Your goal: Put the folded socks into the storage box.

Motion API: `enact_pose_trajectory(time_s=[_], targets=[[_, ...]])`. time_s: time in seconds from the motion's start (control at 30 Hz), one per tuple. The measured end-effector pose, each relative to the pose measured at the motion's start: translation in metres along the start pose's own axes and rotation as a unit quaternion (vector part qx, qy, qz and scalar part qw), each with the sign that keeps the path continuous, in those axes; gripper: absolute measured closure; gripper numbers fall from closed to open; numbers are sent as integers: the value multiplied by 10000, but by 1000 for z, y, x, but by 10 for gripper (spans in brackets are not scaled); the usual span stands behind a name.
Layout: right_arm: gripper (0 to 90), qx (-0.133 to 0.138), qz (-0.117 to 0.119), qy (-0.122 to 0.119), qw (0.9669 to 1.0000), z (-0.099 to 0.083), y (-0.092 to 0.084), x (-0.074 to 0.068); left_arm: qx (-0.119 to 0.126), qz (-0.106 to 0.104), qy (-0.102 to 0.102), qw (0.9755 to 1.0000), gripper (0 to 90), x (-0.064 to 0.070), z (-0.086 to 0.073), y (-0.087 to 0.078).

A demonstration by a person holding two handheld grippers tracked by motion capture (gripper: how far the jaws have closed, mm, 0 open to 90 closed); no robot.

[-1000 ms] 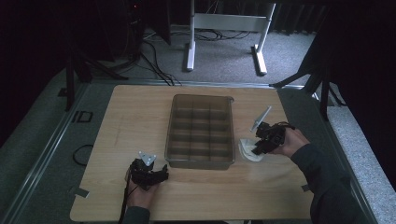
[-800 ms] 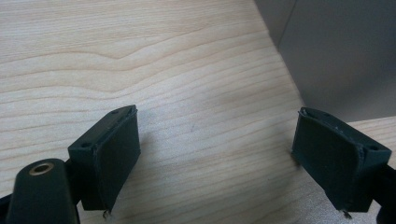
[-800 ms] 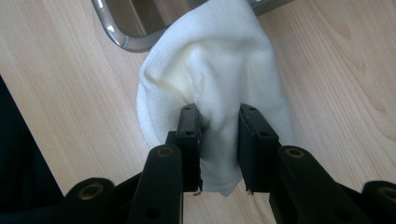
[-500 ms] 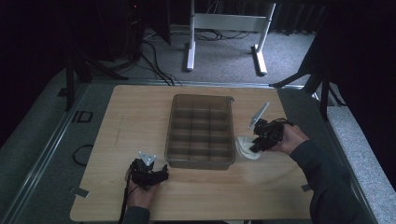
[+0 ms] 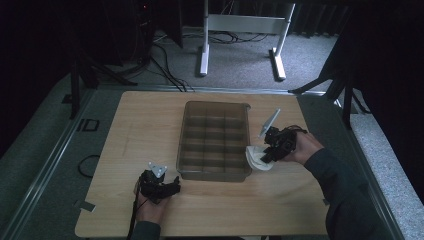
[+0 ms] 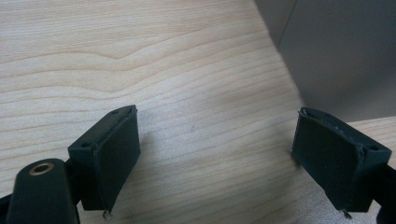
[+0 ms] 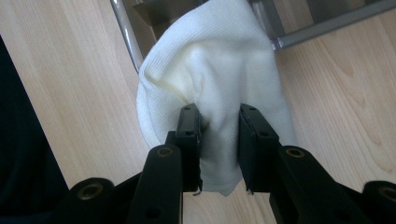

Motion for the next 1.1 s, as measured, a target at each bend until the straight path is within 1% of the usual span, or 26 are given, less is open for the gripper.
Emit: enact_pose_trajectory(time_s=[0.47,0.67,1.0,1.1], targets=[[718,5,55,-147,9999,19,2,-4,1,-1,1,10000,151,0,0,0],[718,-2,117,-206,9997,27,3,-6,0,-1,2,10000,152,0,0,0],[717,-28,166,-184,9997,32,10,-7,0,-1,0,10000,152,0,0,0],[717,-14,220,-207,9995,35,13,-8,0,-1,1,10000,152,0,0,0]])
Point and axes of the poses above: each handheld gripper's, and its own axes: y roughly forward along the jaws, z roughly out of its top, x roughly to its right, the point moved 4 cm from there along y, roughly forward along the jaws, and after that the axes turned 9 degrees about -y, right-handed, at the moved point
